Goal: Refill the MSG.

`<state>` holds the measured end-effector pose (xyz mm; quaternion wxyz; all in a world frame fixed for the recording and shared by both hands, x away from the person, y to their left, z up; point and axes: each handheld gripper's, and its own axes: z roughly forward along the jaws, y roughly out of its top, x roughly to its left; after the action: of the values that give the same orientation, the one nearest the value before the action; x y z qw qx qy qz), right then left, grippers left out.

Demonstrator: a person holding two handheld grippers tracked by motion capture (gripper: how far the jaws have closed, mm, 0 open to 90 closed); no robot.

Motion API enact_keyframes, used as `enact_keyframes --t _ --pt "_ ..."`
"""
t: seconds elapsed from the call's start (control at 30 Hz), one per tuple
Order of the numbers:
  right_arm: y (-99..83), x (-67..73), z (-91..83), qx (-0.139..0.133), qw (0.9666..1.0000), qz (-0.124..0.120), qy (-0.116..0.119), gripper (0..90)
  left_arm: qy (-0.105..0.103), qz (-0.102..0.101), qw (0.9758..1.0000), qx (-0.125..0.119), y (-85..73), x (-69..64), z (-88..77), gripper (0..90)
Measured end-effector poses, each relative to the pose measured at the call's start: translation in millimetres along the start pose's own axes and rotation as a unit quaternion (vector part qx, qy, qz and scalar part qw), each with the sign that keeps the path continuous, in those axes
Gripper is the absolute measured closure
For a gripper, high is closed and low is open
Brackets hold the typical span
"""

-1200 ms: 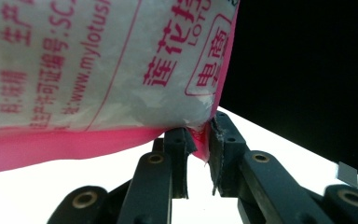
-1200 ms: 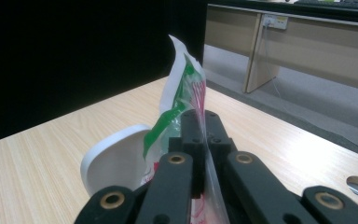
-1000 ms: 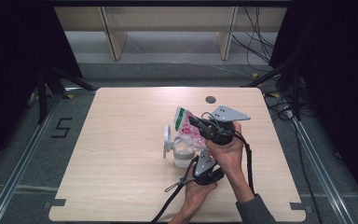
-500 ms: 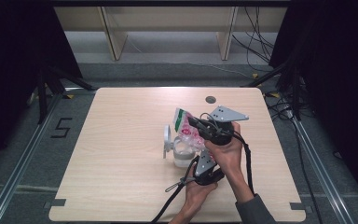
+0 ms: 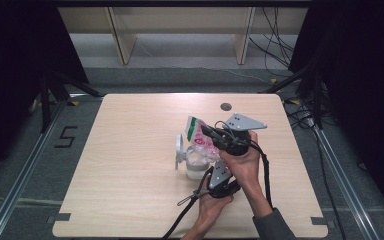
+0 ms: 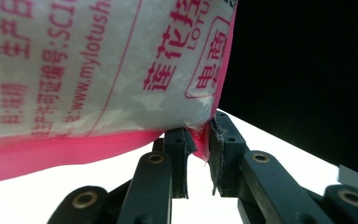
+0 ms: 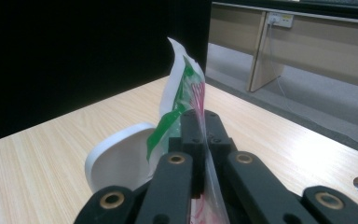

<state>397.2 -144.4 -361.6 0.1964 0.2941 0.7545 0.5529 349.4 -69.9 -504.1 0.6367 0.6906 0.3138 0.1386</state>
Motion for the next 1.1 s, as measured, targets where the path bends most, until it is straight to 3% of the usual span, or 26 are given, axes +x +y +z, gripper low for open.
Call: enact_keyframes --t 0.03,0.07,0.3,0.37,0.53,0.6,0.73,1.03,1.1 --pt "0.0 1.0 -0.5 0.002 0.9999 0.01 -0.001 90.0 -0.001 -0.001 1.0 0.0 -0.1 0.2 0.2 77.9" --pt "0.0 -0.5 0.4 -0.002 1.0 0.001 0.001 90.0 -0.006 -0.002 1.0 -0.003 -0.4 0.7 1.1 77.9" --pt "0.0 0.1 -0.1 0.004 1.0 0.002 0.0 90.0 0.0 -0.003 1.0 -0.003 -0.4 -0.2 0.9 77.9" --pt "0.8 -1.0 -0.5 0.001 0.9999 -0.014 -0.006 90.0 -0.004 -0.002 1.0 -0.009 -0.5 -0.4 1.0 77.9" --pt "0.9 1.2 -0.1 0.007 1.0 0.006 0.001 90.0 0.001 -0.002 1.0 -0.006 -0.2 -1.6 0.7 77.9" --pt "1.1 0.5 -0.1 0.006 1.0 0.007 0.003 90.0 -0.006 -0.005 0.9999 -0.01 -0.3 -0.7 2.1 77.9" --pt "1.7 -2.3 0.1 0.006 0.9999 -0.009 -0.003 90.0 0.001 0.001 1.0 -0.005 0.5 -3.5 0.7 77.9" --pt "2.5 0.0 1.1 0.011 0.9999 0.006 0.001 90.0 0.001 -0.003 1.0 -0.009 1.3 -1.7 0.7 77.9" --pt "3.1 -1.5 2.5 0.005 1.0 -0.003 0.006 90.0 0.002 -0.001 1.0 -0.008 1.3 -1.3 0.2 77.9"
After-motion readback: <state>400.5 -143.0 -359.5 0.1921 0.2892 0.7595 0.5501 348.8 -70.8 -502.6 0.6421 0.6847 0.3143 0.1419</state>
